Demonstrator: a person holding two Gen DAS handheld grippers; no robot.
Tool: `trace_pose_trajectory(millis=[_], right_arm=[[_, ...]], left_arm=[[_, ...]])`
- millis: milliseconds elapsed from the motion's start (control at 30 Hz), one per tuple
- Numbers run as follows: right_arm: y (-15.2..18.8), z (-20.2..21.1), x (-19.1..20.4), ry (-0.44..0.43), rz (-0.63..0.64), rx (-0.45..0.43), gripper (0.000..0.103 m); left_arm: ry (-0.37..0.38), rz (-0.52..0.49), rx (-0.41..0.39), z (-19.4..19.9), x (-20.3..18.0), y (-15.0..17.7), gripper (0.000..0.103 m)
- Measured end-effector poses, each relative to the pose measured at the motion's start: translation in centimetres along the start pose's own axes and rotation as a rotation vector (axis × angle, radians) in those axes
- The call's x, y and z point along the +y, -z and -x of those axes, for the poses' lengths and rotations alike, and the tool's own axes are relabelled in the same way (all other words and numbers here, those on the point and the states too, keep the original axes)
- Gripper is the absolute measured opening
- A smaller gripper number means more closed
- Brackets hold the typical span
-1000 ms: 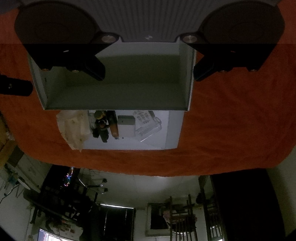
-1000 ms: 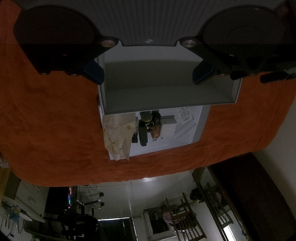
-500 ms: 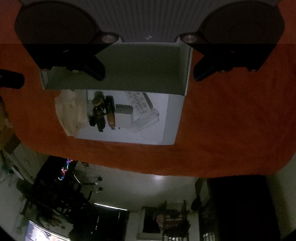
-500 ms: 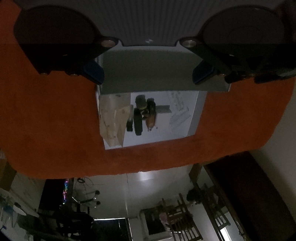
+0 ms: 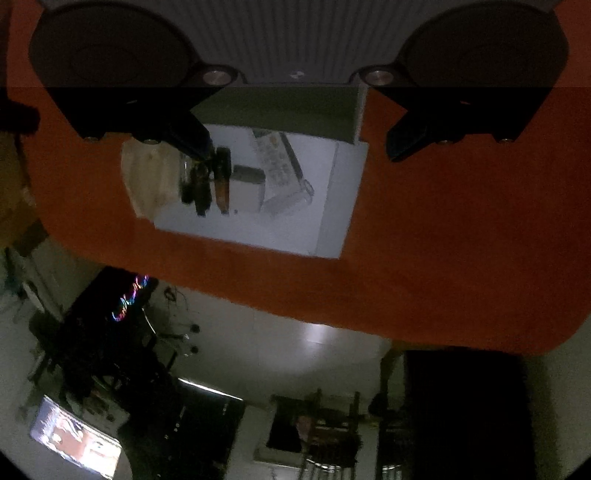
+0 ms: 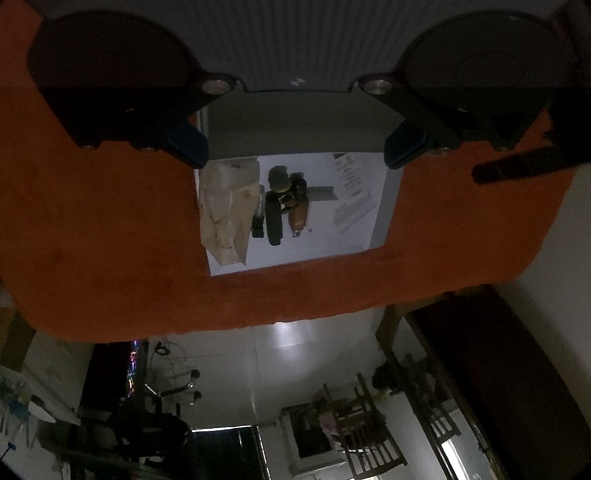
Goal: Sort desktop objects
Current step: 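Move both grippers over the box toward the objects on the paper sheet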
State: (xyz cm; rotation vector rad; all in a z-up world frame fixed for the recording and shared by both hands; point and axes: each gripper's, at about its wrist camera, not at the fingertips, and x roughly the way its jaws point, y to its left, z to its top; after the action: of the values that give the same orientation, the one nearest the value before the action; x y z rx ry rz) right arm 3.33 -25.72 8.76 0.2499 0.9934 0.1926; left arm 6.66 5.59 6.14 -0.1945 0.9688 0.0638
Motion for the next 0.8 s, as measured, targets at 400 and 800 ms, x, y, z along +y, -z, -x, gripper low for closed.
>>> trace_pose_trajectory(millis=[400, 800], right_arm=[[-0.3, 5.2, 0.4, -0.011, -0.017, -0.03, 0.103], [-1.9, 6.2, 1.9, 0.002, 0.003, -0.038, 0.103]], left_arm=[[-0.068, -0.022, -0.079, 6.2, 1.7, -3.3, 0.103], [-0.081, -0.115, -0.108, 8.1, -0.6, -7.5, 0.103]])
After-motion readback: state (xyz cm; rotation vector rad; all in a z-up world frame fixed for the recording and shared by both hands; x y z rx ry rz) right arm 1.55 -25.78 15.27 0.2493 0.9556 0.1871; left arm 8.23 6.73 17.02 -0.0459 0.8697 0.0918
